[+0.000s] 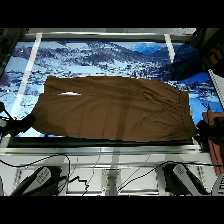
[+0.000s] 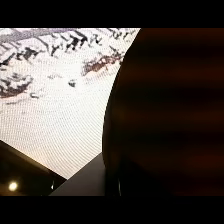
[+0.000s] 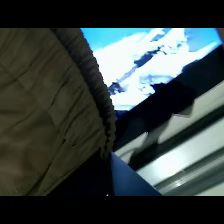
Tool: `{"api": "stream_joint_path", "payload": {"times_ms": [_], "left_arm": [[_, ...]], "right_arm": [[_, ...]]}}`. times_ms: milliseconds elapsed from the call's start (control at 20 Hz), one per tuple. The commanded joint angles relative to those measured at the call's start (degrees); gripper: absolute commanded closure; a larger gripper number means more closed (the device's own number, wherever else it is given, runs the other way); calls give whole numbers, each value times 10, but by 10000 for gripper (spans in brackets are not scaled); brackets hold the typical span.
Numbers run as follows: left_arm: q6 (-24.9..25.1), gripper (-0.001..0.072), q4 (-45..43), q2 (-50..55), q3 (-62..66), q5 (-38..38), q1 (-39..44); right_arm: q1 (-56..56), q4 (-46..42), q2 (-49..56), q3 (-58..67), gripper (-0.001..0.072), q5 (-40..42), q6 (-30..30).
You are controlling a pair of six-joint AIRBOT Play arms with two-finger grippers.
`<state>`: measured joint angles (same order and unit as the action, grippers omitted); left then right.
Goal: Fold the clothes and pants, and hang the long-sleeved shirts on hangers.
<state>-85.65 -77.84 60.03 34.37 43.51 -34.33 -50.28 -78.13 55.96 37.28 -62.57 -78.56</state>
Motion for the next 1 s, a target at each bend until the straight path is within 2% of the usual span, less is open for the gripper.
{"api": "stream_joint_path", "payload": {"times_ms": [0,250,400,450,550,600,650,700,750,800,850,950], "left_arm": [[-44,683,-50,-2,-3,12,-1],[-70,683,-104,-41,-3,24,-1],[-74,682,-109,-68,-3,36,-1],[-74,682,-108,-71,-3,39,-2],[-74,676,-108,-71,-3,39,-2],[-74,602,-108,-71,-3,43,-2],[-74,371,-106,-72,-3,53,-2],[-75,107,-106,-72,-2,64,-2],[-76,85,-106,-72,1,73,-2],[-84,84,-106,-72,5,77,-2],[-91,84,-102,-72,12,78,-2],[-101,85,-90,-72,31,77,-2]], "right_arm": [[0,-96,-1,-1,677,-17,-27],[0,-94,-1,-1,676,-21,-28],[0,-80,-1,0,657,7,-28],[0,-80,-1,2,589,12,-28],[0,-78,-1,11,221,20,-26],[0,-70,-1,20,142,19,-14],[0,-58,-1,33,143,12,-12],[0,-46,-1,49,144,6,-9],[0,-27,-1,68,183,10,5],[0,-6,0,86,338,23,36],[0,14,4,103,441,41,62],[0,50,39,148,441,58,66]]}}
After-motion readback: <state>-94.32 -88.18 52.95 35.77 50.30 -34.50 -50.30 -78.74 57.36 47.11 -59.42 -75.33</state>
